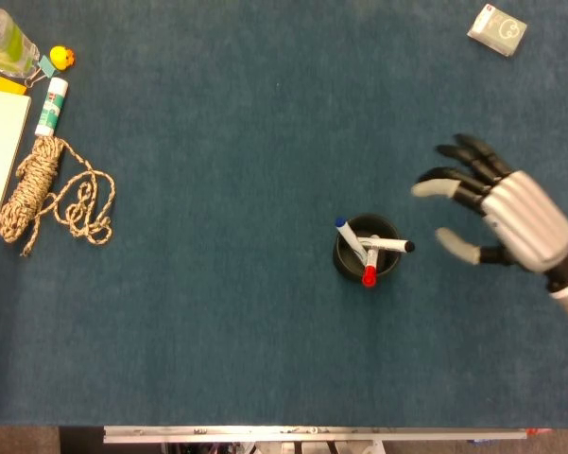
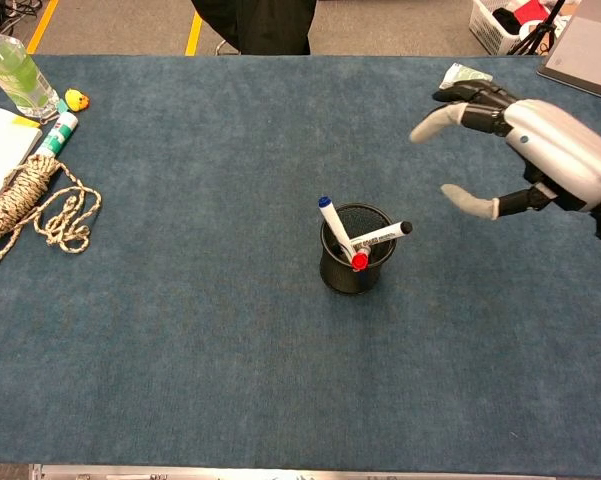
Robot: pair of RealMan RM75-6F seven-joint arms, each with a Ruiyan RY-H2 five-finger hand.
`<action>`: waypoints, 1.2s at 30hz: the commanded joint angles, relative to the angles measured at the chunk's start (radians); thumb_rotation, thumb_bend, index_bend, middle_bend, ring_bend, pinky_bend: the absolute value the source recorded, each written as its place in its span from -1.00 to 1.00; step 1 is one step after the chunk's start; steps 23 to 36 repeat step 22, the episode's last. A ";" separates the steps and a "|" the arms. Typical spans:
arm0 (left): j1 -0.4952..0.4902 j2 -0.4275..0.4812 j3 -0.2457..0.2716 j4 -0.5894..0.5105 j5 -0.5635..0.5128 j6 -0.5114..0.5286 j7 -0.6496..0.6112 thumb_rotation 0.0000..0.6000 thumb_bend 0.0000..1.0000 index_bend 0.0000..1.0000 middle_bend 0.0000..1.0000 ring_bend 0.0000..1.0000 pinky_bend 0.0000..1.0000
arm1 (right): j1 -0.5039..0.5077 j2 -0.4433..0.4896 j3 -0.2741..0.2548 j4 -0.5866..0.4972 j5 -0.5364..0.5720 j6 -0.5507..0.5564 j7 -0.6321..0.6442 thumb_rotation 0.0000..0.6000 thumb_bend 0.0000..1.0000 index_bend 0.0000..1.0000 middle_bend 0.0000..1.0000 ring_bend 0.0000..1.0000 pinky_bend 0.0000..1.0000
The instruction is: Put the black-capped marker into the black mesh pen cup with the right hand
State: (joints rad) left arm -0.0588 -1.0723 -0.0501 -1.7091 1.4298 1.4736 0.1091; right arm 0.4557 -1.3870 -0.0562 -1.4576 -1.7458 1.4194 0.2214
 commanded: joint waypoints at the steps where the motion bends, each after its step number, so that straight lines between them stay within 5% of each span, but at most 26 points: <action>1: -0.005 -0.013 -0.007 0.013 0.011 0.010 -0.003 1.00 -0.38 -0.47 -0.45 -0.43 -0.67 | -0.110 0.102 0.007 -0.044 0.084 0.061 -0.258 1.00 -0.32 -0.21 -0.30 -0.71 -1.00; 8: -0.018 -0.041 -0.007 0.023 0.048 0.022 0.014 1.00 -0.38 -0.46 -0.45 -0.43 -0.67 | -0.218 0.173 0.024 -0.126 0.205 0.117 -0.391 1.00 -0.32 -0.17 -0.30 -0.71 -1.00; 17: -0.028 -0.051 -0.009 0.009 0.067 0.028 0.042 1.00 -0.38 -0.46 -0.45 -0.43 -0.67 | -0.336 0.175 0.045 -0.105 0.288 0.203 -0.352 1.00 -0.32 -0.17 -0.30 -0.69 -1.00; 36: -0.045 -0.062 -0.009 0.018 0.061 0.000 0.043 1.00 -0.38 -0.46 -0.45 -0.43 -0.67 | -0.357 0.162 0.057 -0.093 0.293 0.202 -0.323 1.00 -0.32 -0.17 -0.29 -0.69 -1.00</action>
